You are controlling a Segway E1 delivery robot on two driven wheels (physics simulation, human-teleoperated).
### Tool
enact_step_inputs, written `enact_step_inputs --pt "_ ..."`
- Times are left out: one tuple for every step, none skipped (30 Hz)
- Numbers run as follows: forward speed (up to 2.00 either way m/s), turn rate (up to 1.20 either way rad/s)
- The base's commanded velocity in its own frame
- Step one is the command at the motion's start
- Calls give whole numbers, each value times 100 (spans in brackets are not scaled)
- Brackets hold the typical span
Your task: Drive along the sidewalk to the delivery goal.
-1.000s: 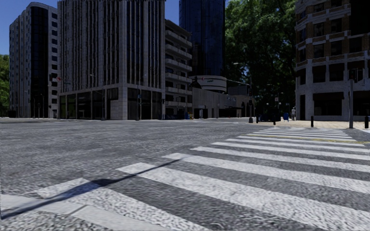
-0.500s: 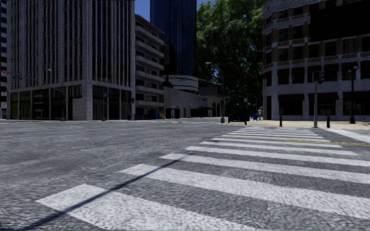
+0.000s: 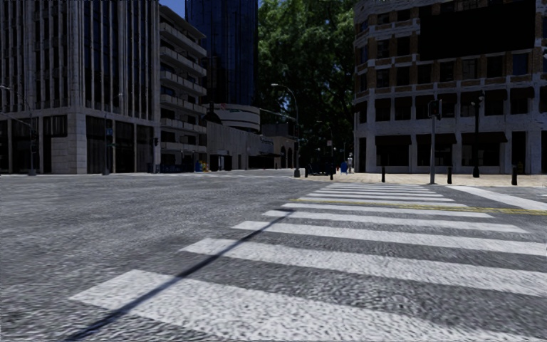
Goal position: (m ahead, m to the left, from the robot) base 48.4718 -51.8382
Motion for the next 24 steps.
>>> enact_step_inputs --pt "193 -28" --pt "193 -28" --pt "193 -28" --pt "193 -28" --pt "193 -28" --pt "193 -29" --pt "193 -34" --pt "193 -36" --pt "193 -37" --pt "193 -37" --pt "193 -37" --pt "193 -37" --pt "193 -37" --pt "193 -37" --pt "193 -37" --pt "193 -37" --pt "193 -37" --pt "193 -37" --pt "193 -37" --pt "193 -37" --pt "193 -37" --pt "193 -37" --pt "193 -37" --pt "193 -37"
